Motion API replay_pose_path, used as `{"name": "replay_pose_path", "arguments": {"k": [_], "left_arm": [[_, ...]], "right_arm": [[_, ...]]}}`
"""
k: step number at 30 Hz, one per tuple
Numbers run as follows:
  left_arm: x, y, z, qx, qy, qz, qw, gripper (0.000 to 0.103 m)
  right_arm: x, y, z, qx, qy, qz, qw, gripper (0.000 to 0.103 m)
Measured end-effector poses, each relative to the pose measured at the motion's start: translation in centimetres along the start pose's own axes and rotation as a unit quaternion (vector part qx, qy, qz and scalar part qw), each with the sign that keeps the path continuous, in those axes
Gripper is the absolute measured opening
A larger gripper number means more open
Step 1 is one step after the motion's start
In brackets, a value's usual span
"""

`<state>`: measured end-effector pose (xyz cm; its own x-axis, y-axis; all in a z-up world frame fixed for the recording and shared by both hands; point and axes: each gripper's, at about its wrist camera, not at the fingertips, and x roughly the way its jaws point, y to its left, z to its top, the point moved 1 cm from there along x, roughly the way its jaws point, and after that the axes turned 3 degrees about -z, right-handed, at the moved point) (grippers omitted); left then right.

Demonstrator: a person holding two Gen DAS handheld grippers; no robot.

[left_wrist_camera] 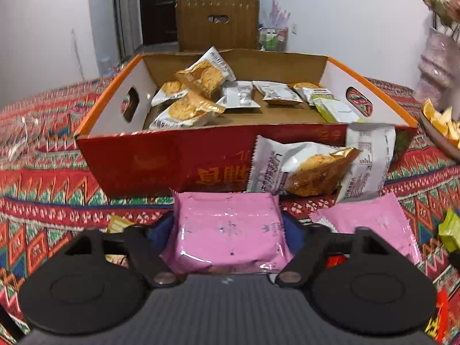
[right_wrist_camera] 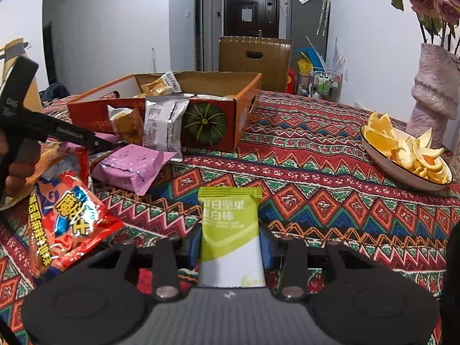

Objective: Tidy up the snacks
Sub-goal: 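Grasp a pink packet with the left gripper while the right grasps a green bar, then lift both held packets and carry them over the cardboard box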

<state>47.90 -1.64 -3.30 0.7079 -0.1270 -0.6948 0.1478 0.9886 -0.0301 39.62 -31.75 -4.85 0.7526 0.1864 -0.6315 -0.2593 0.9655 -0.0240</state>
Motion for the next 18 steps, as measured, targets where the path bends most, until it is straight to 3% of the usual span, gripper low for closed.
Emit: {"name": "replay_pose_path", "arguments": {"k": [3,7,12,18], "left_arm": [[-0.5,0.0,0.0,-0.002,0.003,-0.003,1.0,0.067],[-3.5,-0.1,-0.2,0.002,-0.022,0.006,0.9997,0.067],[-10.7,0.6,-1.7,-0.032,-0.07,-0.008,0.997,0.067],[-19.5,0.4,-6.8,-0.066,-0.109,-0.027,0.9915,0.067]], "right_arm": [[-0.3,0.4,0.0,-0.007,-0.001,0.005,1.0,0.037],[-1.3,0.9,0.0,-0.008,-0.011,0.011,1.0,0.037],[-4.9,1.6,0.0,0.012,-0.044,0.008,0.999,0.037],[-10.6,4.3,-2.1,0.032,-0.058,0.036,0.997,0.037]]}}
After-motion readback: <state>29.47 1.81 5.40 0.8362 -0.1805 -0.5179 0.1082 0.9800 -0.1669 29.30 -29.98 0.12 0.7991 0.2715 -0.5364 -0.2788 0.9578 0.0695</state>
